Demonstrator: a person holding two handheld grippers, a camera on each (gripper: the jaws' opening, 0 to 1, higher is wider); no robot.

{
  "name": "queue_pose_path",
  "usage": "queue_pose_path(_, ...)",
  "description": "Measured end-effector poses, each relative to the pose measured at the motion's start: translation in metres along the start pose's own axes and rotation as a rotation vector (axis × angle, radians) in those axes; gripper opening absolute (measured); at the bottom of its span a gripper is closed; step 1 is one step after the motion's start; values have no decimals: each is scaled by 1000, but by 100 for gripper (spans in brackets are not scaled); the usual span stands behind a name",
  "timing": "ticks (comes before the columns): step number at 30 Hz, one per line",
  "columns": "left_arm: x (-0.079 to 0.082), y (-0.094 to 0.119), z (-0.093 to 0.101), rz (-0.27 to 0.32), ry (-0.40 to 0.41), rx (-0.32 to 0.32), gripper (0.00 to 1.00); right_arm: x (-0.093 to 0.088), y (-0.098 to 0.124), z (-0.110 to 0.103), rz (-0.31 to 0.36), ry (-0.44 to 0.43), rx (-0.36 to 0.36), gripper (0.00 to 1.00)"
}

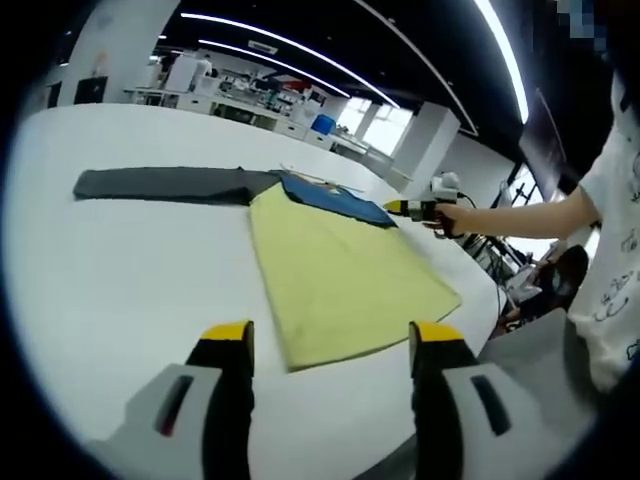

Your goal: Fold the garment on the visible template until the final outline fits inside the template.

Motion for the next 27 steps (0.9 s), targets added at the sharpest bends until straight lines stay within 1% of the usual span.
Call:
queue_pose_path(2,1,-1,1,2,-3,-5,60,-2,4,-2,-2,49,36,41)
queue_pose_path(4,2,-1,1,5,-6,-8,60,-4,6,1,-9,80,48,47)
queue_pose_path(6,4,-2,1,10,-6,-10,60,-7,14,-2,-3,99,63,55)
queue_pose_path(13,7,-1,1,24,-8,-16,61,-14,27,-6,-5,148,81,77)
queue_pose_path(16,8,0,1,28,-9,-18,61,-19,37,-14,2,186,84,85)
queue_pose_path(18,9,1,2,31,-11,-21,61,-17,35,-14,-1,203,90,88)
queue_pose_path(20,9,3,2,33,-16,-23,61,-15,36,-21,7,233,94,89)
queue_pose_path(21,10,4,2,37,-16,-24,61,-14,40,-31,20,238,101,90)
queue_pose_path(22,10,5,2,39,-16,-24,61,-12,40,-36,28,240,104,90)
queue_pose_path(25,10,8,2,42,-20,-26,61,-6,33,-49,41,262,121,89)
queue_pose_path(27,9,10,3,25,-40,-27,61,-4,28,-65,35,297,136,86)
Point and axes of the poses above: the point that each gripper's makers call its tool centre point, and the gripper's own axes: y roughly backward along the fingers, z roughly to its right, x roughly out of its top, the point moved 5 cm from there along y, roughly backward along the fingers, and after that the axes turned 11 degrees about -x, right-handed, at the moved point
